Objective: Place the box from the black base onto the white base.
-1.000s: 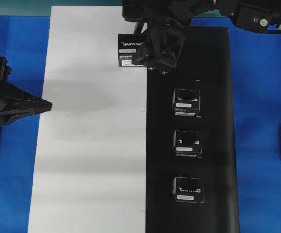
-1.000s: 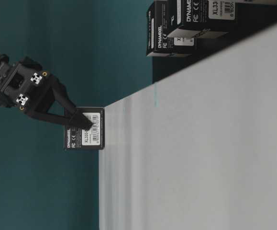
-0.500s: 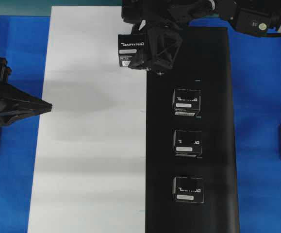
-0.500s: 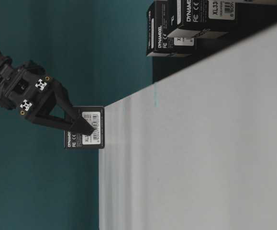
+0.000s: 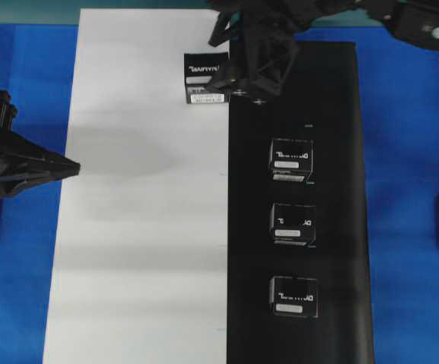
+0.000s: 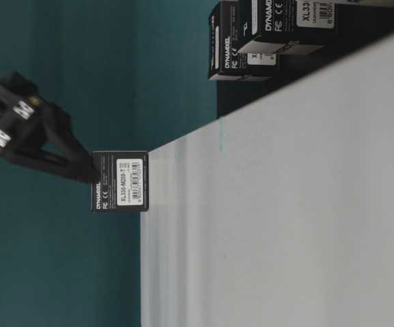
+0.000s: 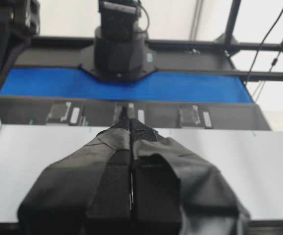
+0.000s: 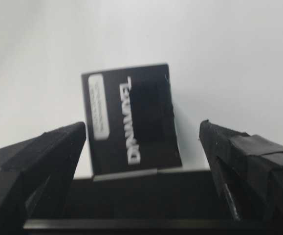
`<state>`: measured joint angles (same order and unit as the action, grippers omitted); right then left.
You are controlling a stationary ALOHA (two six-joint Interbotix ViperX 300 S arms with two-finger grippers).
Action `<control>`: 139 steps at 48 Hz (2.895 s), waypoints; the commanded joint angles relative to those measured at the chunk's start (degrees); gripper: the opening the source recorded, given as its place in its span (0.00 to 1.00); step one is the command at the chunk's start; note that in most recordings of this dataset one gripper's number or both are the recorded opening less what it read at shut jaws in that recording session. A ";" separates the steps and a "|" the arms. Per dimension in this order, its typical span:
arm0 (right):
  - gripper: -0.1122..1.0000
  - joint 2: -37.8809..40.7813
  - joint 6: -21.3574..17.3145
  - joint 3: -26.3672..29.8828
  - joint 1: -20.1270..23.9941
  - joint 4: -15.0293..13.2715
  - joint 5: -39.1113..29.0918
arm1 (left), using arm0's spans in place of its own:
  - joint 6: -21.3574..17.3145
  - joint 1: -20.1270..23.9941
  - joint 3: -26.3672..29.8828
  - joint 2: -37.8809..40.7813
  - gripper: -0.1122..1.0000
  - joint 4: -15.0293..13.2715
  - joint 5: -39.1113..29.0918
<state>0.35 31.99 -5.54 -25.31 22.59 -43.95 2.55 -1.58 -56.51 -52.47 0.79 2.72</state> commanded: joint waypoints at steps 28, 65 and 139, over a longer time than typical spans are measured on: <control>1.00 -20.74 -2.46 -17.58 0.00 1.32 6.86 | 0.09 -0.09 0.53 -0.26 0.04 0.18 -0.88; 1.00 -29.53 -6.77 -30.59 0.79 1.67 19.69 | -0.09 -0.97 0.53 0.00 0.04 0.18 -1.23; 1.00 -29.97 -6.77 -31.55 1.32 1.67 19.60 | -0.18 -1.05 0.53 0.09 0.04 0.18 -1.23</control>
<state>-29.62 25.22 -37.44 -24.35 24.08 -24.61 2.46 -2.55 -56.69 -52.65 0.88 1.14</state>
